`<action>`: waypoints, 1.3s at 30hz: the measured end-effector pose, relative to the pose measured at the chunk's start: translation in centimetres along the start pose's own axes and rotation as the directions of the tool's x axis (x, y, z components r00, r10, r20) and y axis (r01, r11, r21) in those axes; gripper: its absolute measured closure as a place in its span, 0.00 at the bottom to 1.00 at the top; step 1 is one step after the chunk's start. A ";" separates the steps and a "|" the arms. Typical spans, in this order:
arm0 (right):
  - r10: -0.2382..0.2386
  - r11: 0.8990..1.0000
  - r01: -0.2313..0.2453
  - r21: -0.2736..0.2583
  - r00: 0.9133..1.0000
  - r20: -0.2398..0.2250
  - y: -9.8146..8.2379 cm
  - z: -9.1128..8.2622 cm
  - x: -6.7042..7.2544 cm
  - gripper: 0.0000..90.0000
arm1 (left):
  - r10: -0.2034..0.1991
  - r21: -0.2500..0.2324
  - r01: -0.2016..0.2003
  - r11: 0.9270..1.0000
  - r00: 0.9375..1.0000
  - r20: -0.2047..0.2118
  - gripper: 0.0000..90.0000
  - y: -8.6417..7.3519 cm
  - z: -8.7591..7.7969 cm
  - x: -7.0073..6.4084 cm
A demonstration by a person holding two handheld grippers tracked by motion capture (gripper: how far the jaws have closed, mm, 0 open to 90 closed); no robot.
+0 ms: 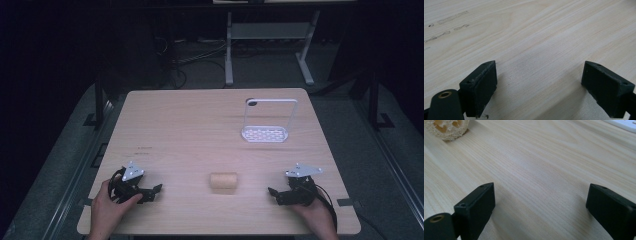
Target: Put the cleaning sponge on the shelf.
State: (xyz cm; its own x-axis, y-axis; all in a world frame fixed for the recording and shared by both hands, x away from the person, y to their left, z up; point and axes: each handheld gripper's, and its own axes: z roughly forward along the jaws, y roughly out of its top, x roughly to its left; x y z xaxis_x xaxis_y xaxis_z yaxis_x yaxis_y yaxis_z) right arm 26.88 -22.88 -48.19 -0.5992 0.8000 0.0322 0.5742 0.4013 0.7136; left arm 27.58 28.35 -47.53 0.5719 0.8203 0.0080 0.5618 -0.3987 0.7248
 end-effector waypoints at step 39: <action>-0.039 0.999 0.037 -0.036 0.997 -0.068 2.1 -0.6 -0.1 0.09 | 0.000 0.000 0.000 1.000 1.000 0.001 0.14 0.0 0.0 0.0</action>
State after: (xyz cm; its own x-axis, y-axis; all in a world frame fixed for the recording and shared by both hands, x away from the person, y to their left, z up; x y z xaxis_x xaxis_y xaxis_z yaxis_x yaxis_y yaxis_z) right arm 27.83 -22.39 -46.25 -0.6576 0.7516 0.0513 0.5312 0.4143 0.7390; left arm 27.60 28.36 -47.53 0.5722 0.8201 0.0072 0.5622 -0.3986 0.7246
